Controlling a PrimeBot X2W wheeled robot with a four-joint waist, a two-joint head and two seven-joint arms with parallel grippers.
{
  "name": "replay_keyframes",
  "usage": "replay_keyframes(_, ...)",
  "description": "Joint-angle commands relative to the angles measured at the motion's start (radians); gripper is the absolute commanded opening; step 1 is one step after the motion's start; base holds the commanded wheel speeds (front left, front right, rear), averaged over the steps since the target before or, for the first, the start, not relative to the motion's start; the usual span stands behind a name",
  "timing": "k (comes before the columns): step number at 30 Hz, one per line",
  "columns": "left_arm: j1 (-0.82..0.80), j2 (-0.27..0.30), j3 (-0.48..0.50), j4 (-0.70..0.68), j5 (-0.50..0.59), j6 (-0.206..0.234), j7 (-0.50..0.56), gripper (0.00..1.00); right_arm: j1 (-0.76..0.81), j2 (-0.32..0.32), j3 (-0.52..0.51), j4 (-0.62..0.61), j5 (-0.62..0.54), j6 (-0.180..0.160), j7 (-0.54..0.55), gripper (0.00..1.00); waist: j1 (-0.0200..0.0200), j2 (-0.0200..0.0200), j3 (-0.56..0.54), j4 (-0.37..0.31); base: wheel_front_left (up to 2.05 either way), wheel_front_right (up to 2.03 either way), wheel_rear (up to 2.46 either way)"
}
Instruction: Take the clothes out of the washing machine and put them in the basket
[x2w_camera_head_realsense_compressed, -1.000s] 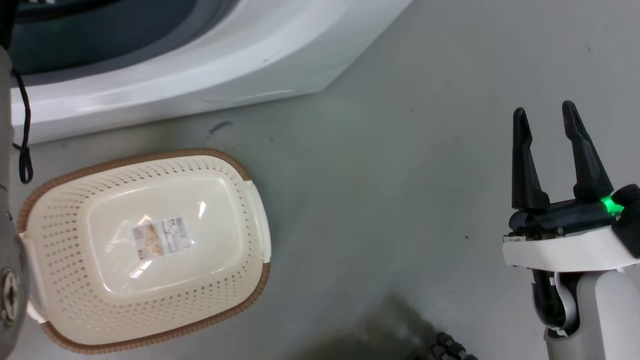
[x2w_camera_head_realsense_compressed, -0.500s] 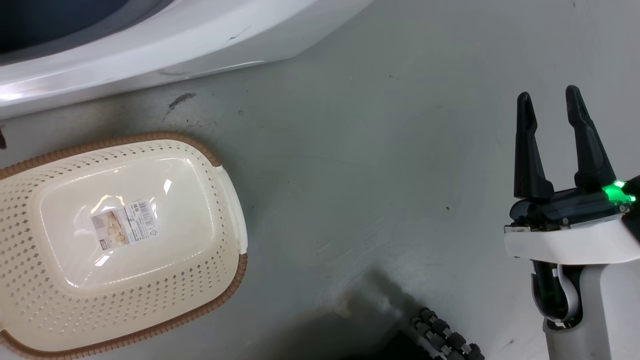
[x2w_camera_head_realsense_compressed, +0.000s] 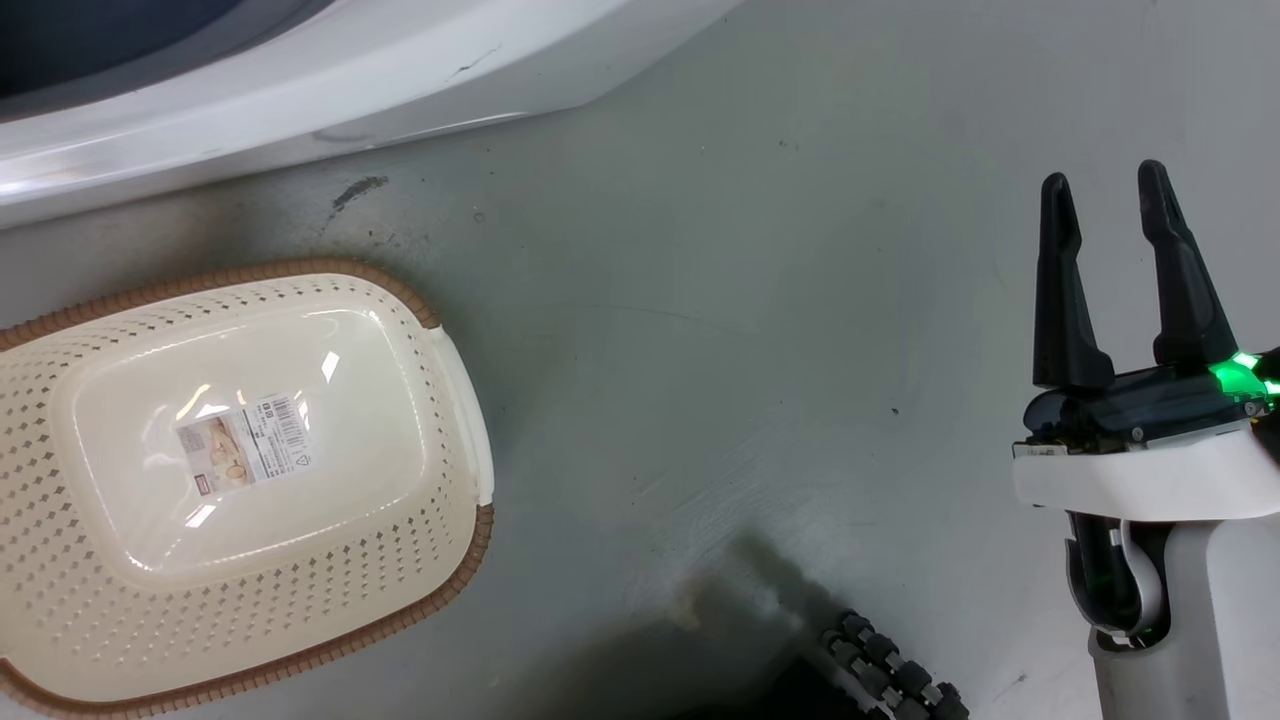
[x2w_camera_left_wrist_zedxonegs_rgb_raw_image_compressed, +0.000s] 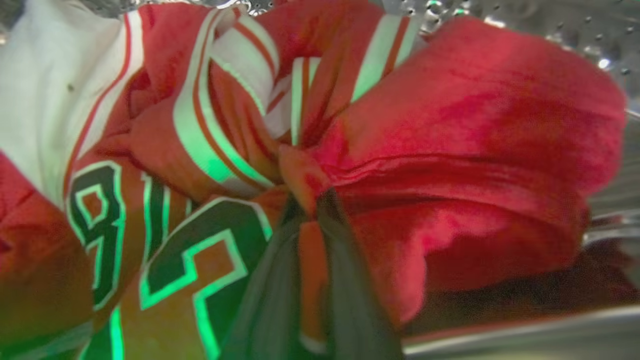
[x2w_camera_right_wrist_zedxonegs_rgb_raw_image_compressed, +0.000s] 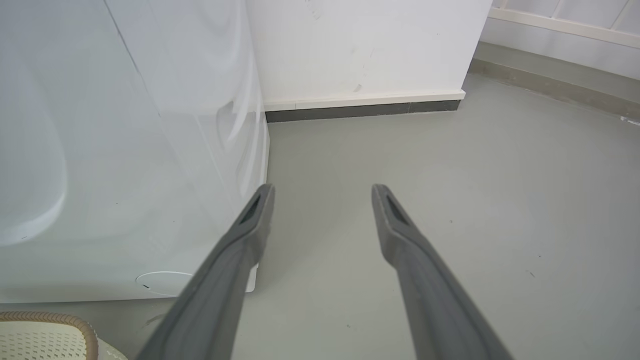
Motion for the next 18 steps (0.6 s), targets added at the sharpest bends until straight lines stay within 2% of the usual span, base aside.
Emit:
replay_keyframes(1, 0.013, 0.004, -0.008, -0.007, -0.007, 0.000, -0.016, 0.00, -0.012, 0.002, -0.002, 0.003, -0.003, -0.001, -0.002, 1.00, -0.0001, 0.0000, -0.005, 0.001, 0.00, 0.00, 0.00)
replay_keyframes(10, 0.030, -0.002, -0.036, -0.033, -0.031, 0.000, -0.112, 0.00, -0.006, 0.002, -0.003, 0.011, -0.018, -0.001, -0.002, 1.00, -0.0001, 0.0000, -0.052, 0.020, 0.00, 0.00, 0.00)
replay_keyframes(18, 0.121, -0.029, -0.066, -0.066, -0.090, 0.000, -0.240, 0.00, 0.015, 0.002, -0.018, 0.022, -0.044, -0.001, -0.002, 1.00, -0.0001, 0.0000, -0.143, 0.061, 0.00, 0.00, 0.00)
